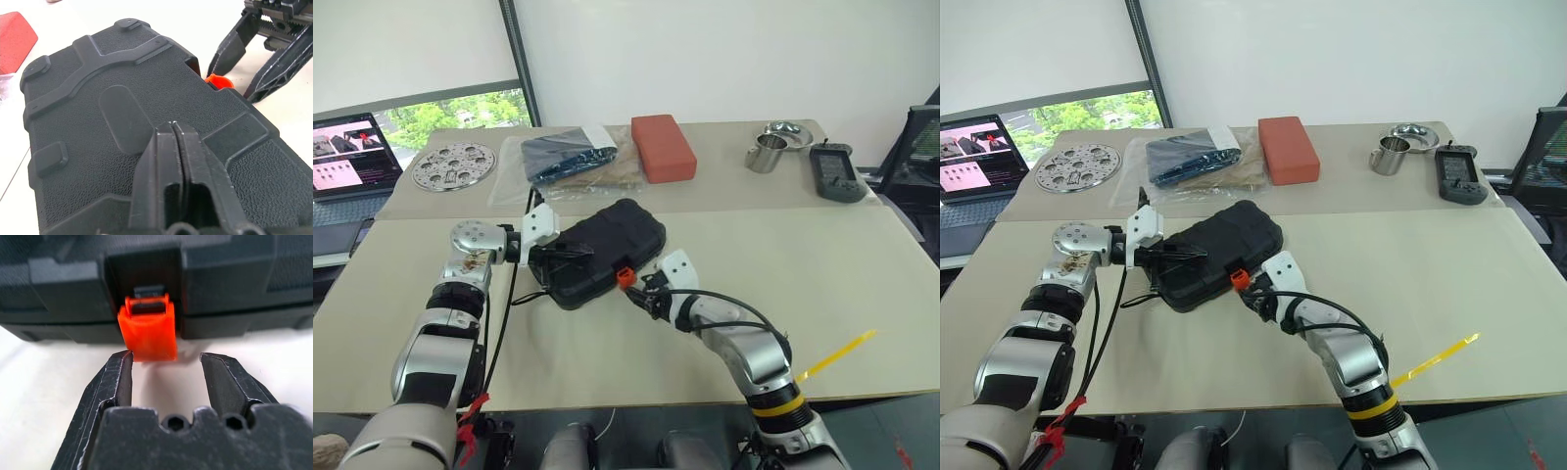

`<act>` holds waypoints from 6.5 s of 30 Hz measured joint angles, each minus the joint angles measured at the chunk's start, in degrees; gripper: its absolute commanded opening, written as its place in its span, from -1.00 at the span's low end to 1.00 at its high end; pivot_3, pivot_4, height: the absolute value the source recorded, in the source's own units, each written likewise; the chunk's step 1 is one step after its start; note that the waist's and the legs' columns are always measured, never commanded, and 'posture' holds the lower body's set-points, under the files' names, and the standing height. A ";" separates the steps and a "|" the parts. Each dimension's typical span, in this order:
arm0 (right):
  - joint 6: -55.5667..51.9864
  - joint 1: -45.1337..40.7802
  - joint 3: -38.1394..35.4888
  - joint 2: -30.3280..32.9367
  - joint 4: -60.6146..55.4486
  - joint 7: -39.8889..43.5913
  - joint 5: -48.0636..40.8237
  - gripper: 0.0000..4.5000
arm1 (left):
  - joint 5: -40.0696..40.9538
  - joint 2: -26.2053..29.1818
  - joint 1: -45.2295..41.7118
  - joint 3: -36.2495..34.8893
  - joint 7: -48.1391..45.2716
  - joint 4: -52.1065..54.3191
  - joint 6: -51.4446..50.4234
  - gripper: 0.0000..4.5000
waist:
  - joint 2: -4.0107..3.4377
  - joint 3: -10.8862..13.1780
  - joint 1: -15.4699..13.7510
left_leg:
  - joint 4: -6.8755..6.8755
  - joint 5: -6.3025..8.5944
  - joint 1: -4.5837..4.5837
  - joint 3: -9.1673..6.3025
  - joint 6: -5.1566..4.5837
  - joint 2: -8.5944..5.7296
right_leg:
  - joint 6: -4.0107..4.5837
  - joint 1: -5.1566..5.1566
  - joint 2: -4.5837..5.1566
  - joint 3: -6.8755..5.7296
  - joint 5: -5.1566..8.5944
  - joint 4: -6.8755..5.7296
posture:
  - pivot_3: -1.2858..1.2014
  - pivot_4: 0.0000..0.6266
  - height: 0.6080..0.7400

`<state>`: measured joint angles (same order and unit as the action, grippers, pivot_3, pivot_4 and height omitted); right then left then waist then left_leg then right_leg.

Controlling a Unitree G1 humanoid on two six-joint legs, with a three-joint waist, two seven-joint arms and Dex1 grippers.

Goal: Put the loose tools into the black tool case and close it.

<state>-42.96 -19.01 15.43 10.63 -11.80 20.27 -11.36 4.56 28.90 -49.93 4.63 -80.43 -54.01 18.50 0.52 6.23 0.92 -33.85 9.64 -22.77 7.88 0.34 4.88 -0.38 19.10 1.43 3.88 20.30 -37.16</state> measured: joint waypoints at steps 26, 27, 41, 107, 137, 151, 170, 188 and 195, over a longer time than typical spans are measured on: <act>0.13 -2.43 1.79 -2.41 4.18 0.05 2.30 -0.08 | -0.13 -0.31 -0.26 0.63 1.46 -0.47 0.11 -1.00 | 0.00 -0.05 0.07 | 0.01 0.01 -0.02 0.00 -0.01 0.00 | 0.00 0.02 0.01 0.00 0.00 0.00 | 0.03 -0.52 1.00; 0.26 -2.49 1.79 -2.42 4.18 0.06 2.31 -0.15 | -0.13 -0.31 -0.26 0.63 1.48 -0.47 0.11 -1.00 | 0.00 -0.05 0.08 | 0.01 0.01 -0.02 0.00 -0.01 0.00 | 0.00 0.02 0.00 0.00 0.00 0.00 | 0.03 -0.52 1.00; -0.19 -2.51 2.11 -1.25 2.90 0.57 3.39 -0.46 | -0.13 -0.31 -0.19 0.97 1.67 -0.29 0.29 -1.00 | 0.01 -0.05 0.19 | 0.02 0.01 -0.02 -0.01 -0.01 0.01 | 0.00 0.04 0.01 0.00 0.00 0.00 | 0.03 -0.52 1.00; -8.79 -3.21 1.62 1.44 -6.85 2.25 3.18 -0.99 | -0.13 -0.48 0.24 1.26 1.68 0.41 0.51 -1.00 | 0.03 -0.08 0.31 | 0.08 0.04 -0.06 -0.01 -0.06 0.00 | 0.00 0.10 0.04 0.02 0.00 0.06 | 0.03 -0.52 1.00; -4.65 -6.79 1.95 -1.92 0.13 2.32 3.34 -0.99 | -0.13 -0.29 0.79 1.22 1.68 0.86 0.25 -1.00 | 0.02 -0.10 1.65 | 0.09 0.04 -0.01 -0.02 -0.06 0.04 | 0.00 0.08 0.01 0.02 0.00 0.03 | 0.03 -0.52 1.00; -2.11 -7.15 1.92 -2.45 5.37 1.95 4.56 -0.99 | -0.11 -0.23 0.92 1.16 1.98 1.02 0.17 -1.00 | 0.03 -0.12 1.76 | 0.12 0.04 0.01 -0.01 -0.05 0.06 | 0.00 0.09 0.01 0.03 0.00 0.03 | 0.03 -0.52 1.00; -1.92 -8.35 1.89 -3.80 8.51 1.75 5.83 -0.99 | -0.08 -0.26 1.08 1.14 1.92 1.62 0.15 -1.00 | 0.04 -0.11 1.75 | 0.14 0.04 -0.06 0.01 -0.05 0.05 | 0.00 0.15 0.02 0.04 0.00 0.05 | 0.03 -0.52 1.00; 7.58 0.70 -5.11 12.30 1.14 13.49 3.06 -0.32 | 7.21 2.04 8.79 -6.77 6.90 11.15 -10.70 -1.00 | 0.20 0.03 1.83 | 0.27 0.07 -0.10 0.03 -0.09 0.05 | -0.02 0.18 0.02 0.09 0.01 0.17 | 0.03 -0.52 1.00; 20.67 4.70 -15.71 18.24 4.98 21.86 -2.48 0.75 | 18.16 5.06 28.36 -13.89 13.81 41.19 -30.10 -0.04 | 0.36 0.14 1.18 | 0.46 0.06 -0.17 0.01 -0.07 0.04 | -0.02 0.10 0.16 0.09 0.01 0.44 | 0.03 -0.52 1.00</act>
<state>-22.28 -14.32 -0.28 28.88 -6.82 42.13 -13.84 22.72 33.96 -21.58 -9.26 -66.62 -12.81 -11.60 0.88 6.37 2.10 -33.40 9.71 -22.93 7.90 0.27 4.92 -0.40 19.20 1.59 3.96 20.31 -36.71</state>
